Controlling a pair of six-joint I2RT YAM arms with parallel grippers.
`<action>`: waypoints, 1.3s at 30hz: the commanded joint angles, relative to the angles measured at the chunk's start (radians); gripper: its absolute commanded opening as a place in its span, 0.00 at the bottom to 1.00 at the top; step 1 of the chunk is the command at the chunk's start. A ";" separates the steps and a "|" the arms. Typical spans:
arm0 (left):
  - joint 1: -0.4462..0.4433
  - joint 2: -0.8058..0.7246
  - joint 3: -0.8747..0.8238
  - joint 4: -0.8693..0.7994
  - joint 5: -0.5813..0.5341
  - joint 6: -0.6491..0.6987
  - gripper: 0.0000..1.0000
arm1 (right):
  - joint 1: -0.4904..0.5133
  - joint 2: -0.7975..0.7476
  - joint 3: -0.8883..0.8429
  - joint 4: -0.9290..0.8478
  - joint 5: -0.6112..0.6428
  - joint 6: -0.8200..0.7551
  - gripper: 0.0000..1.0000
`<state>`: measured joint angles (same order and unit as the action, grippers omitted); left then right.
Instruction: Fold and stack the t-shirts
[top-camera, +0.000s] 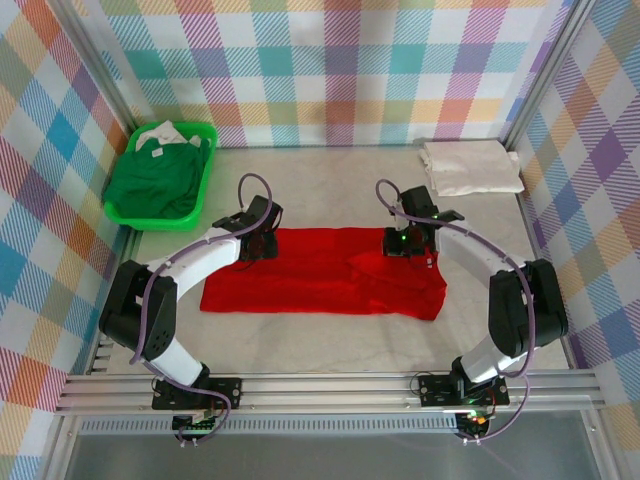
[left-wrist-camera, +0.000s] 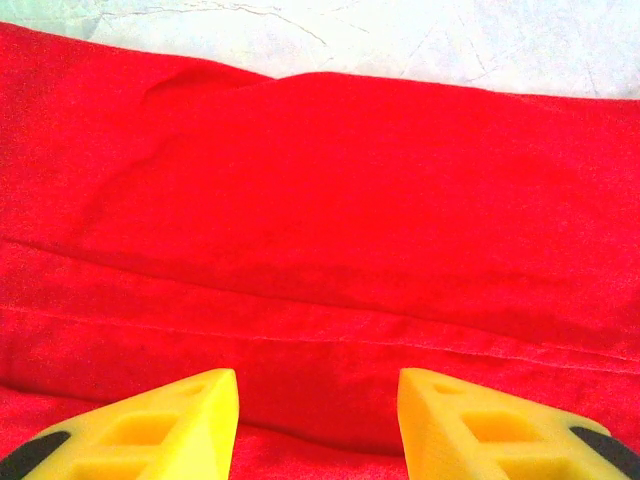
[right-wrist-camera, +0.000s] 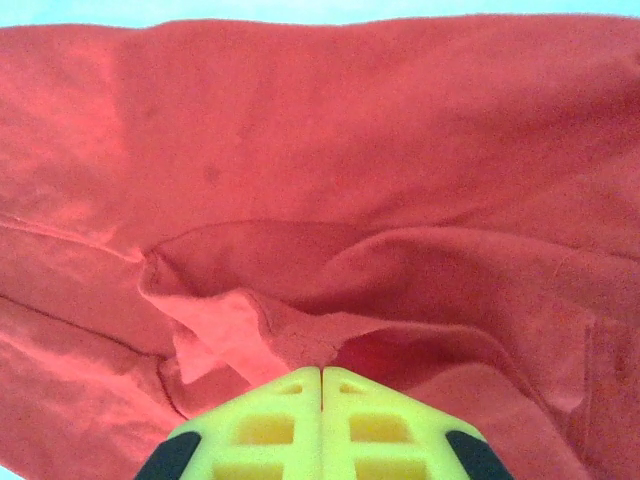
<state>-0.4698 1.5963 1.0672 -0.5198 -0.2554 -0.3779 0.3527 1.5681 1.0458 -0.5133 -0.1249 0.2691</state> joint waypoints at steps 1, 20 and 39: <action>-0.011 0.011 0.010 0.005 -0.012 -0.007 0.46 | 0.007 -0.027 -0.015 0.015 -0.044 0.000 0.00; -0.012 0.026 0.000 -0.028 -0.057 0.007 0.46 | 0.366 -0.248 -0.257 -0.150 0.096 0.299 0.00; -0.048 0.083 0.065 0.000 0.053 0.064 0.49 | -0.106 -0.353 -0.208 -0.176 0.012 0.310 0.48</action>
<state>-0.4984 1.6787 1.0943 -0.4965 -0.2050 -0.3466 0.3038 1.1774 0.8249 -0.6334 -0.0834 0.5900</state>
